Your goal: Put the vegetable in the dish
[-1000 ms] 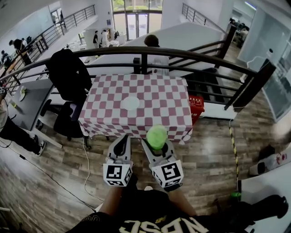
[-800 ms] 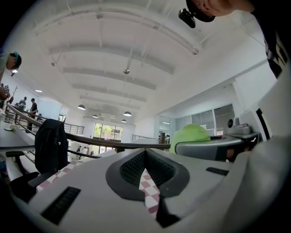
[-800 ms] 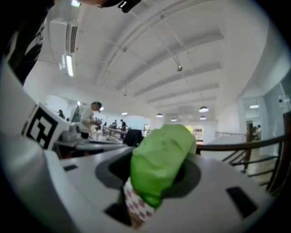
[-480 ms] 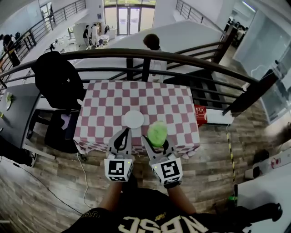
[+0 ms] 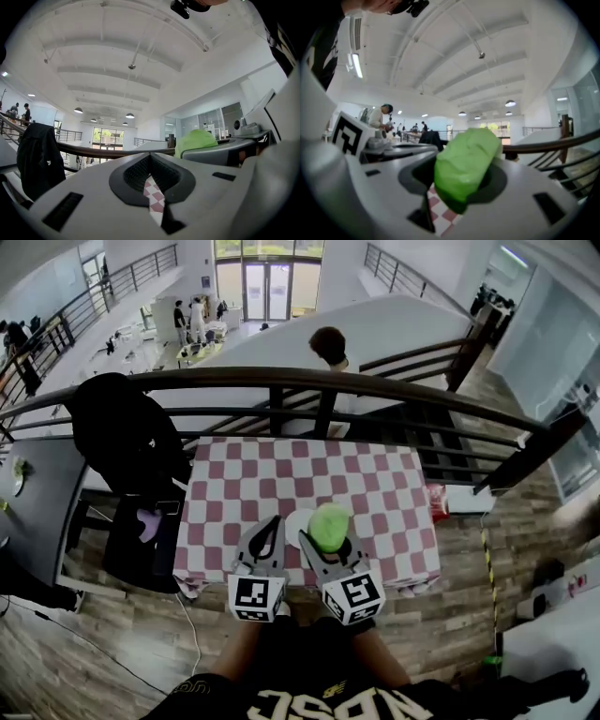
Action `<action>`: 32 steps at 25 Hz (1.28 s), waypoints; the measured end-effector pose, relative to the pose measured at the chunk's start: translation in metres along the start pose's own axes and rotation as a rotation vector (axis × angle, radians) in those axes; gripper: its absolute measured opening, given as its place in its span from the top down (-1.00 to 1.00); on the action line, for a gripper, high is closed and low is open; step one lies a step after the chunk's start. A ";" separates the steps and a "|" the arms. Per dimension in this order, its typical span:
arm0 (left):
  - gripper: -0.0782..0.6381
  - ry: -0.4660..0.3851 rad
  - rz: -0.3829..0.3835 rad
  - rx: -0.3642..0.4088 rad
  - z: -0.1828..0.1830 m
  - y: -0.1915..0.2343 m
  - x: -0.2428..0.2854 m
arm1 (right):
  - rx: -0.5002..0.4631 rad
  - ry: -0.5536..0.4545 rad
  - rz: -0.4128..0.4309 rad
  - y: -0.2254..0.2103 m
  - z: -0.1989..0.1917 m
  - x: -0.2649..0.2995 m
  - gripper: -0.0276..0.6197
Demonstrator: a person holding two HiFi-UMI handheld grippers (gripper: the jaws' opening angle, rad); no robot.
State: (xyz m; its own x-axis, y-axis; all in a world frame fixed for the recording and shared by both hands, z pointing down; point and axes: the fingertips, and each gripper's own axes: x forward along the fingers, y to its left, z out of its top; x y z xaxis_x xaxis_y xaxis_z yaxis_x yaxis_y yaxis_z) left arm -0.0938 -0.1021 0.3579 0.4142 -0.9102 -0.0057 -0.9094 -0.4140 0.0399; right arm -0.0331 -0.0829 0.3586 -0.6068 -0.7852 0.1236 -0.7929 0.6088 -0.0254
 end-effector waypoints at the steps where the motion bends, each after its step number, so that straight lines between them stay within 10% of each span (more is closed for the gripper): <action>1: 0.73 0.009 -0.003 -0.005 -0.005 0.005 0.004 | 0.004 0.010 0.004 0.001 -0.005 0.006 0.35; 32: 0.73 0.405 0.082 -0.175 -0.207 0.039 0.054 | 0.445 0.587 0.213 -0.053 -0.262 0.073 0.35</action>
State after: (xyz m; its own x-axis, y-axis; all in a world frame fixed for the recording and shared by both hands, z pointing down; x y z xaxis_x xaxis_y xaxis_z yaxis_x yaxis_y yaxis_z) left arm -0.0987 -0.1648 0.5659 0.3543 -0.8477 0.3949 -0.9341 -0.3009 0.1921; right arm -0.0211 -0.1423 0.6287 -0.7191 -0.3912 0.5744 -0.6848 0.5396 -0.4898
